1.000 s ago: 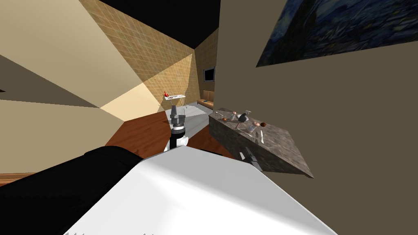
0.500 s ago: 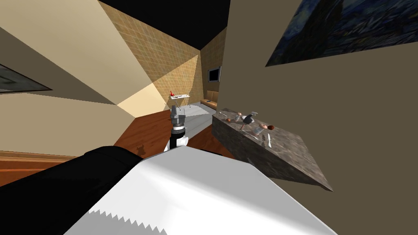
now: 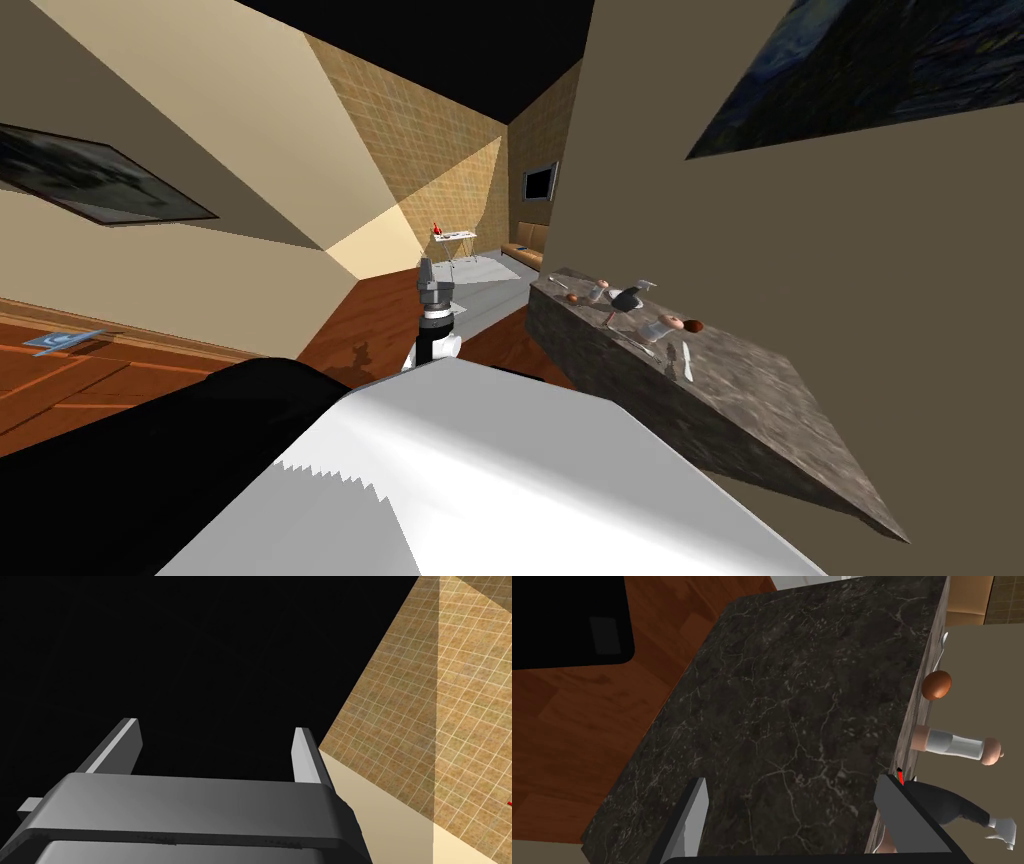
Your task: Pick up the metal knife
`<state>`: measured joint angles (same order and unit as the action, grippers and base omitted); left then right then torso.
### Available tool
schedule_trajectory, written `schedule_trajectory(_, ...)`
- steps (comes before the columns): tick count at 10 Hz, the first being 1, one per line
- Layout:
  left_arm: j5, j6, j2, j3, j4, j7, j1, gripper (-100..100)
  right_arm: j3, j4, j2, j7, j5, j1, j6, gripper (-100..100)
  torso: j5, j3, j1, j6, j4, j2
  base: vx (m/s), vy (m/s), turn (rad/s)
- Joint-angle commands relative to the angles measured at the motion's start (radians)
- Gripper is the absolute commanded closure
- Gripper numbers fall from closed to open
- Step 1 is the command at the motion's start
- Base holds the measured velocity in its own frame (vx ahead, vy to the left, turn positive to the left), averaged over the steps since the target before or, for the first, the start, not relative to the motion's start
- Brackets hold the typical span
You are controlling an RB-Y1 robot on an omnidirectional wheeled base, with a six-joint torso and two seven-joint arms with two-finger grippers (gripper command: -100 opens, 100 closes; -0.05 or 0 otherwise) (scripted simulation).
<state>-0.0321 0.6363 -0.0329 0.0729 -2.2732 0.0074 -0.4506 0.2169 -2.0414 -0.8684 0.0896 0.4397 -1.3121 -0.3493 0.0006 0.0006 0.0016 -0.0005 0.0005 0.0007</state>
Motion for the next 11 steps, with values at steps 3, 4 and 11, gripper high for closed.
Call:
schedule_trajectory(3, 0.000, 0.000, 0.000, 0.000, 0.000, 0.000, 0.000, 0, 0.013, 0.077, -0.116, 0.036, 0.046, -0.099, 0.012, -100, 0.000, 0.000, -0.001, 0.000, 0.000, -0.001, 0.014, 0.038, 0.206)
schedule_trajectory(4, 0.000, 0.000, 0.000, 0.000, 0.000, 0.000, 0.000, 0, 0.013, 0.077, -0.137, 0.036, 0.046, -0.102, 0.012, -100, 0.000, -0.001, -0.002, 0.000, 0.000, -0.001, 0.019, 0.013, 0.105)
schedule_trajectory(11, 0.000, 0.000, 0.000, 0.000, 0.000, 0.000, 0.000, 0, 0.022, 0.217, -0.348, 0.096, 0.104, -0.255, 0.019, -100, -0.002, -0.002, -0.006, 0.000, -0.001, -0.004, 0.046, -0.020, 0.240)
